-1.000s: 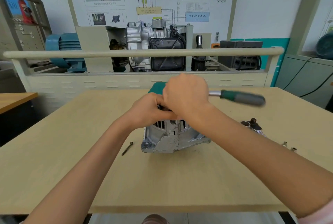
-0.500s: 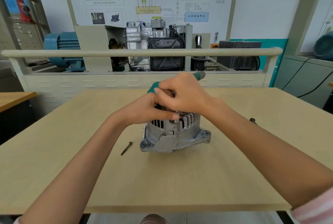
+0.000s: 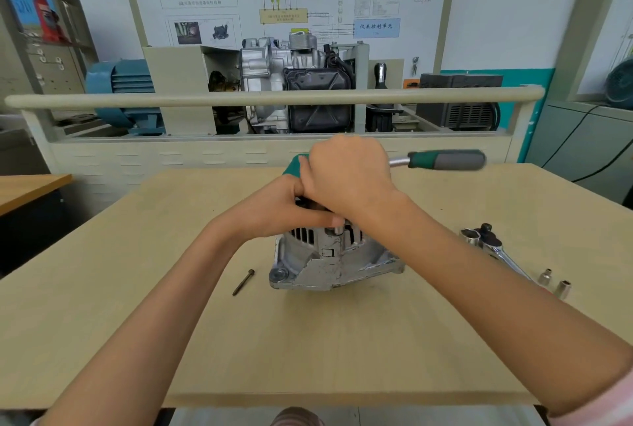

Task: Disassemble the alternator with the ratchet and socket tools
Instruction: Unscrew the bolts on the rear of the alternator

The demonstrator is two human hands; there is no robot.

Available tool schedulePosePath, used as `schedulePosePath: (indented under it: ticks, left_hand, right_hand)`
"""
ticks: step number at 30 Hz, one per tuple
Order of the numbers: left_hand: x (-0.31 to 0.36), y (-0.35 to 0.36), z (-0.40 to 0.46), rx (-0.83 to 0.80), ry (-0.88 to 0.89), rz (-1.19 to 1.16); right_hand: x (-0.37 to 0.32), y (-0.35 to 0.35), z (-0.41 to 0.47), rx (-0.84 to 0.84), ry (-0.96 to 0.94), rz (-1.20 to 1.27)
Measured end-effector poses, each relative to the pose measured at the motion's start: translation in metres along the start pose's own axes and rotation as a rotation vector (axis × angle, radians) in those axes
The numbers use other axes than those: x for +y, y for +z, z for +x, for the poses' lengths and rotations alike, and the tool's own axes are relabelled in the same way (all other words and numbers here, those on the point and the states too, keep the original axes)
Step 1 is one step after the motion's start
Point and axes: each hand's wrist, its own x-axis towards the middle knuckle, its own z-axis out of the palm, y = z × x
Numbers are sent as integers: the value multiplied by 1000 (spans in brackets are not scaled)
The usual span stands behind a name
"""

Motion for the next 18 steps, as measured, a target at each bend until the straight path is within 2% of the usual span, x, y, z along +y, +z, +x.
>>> schedulePosePath:
  ticks: [2, 4, 6, 8, 11, 13, 15, 18]
  left_hand:
    - [3, -2, 0, -30, -8, -11]
    - [5, -3, 2, -70, -5, 4]
    - [8, -4, 2, -107, 2, 24]
    - [6, -5, 3, -90, -1, 31]
    - [2, -4, 3, -47, -9, 4]
    - [3, -1, 4, -11, -12, 7]
    - [4, 1, 4, 13, -20, 39]
    - [7, 1, 2, 12, -62, 37]
  right_hand:
    - [6, 2, -1, 37, -155, 116]
    - [12, 0, -1, 18, -270, 341]
    - [17, -1, -1, 25, -271, 518]
    - [19, -2, -3, 30, -256, 545]
    - [11, -4, -6, 6, -208, 308]
    - [5, -2, -3, -32, -24, 61]
    - [0, -3, -1, -127, 135, -58]
    - [-4, -4, 2, -147, 89, -83]
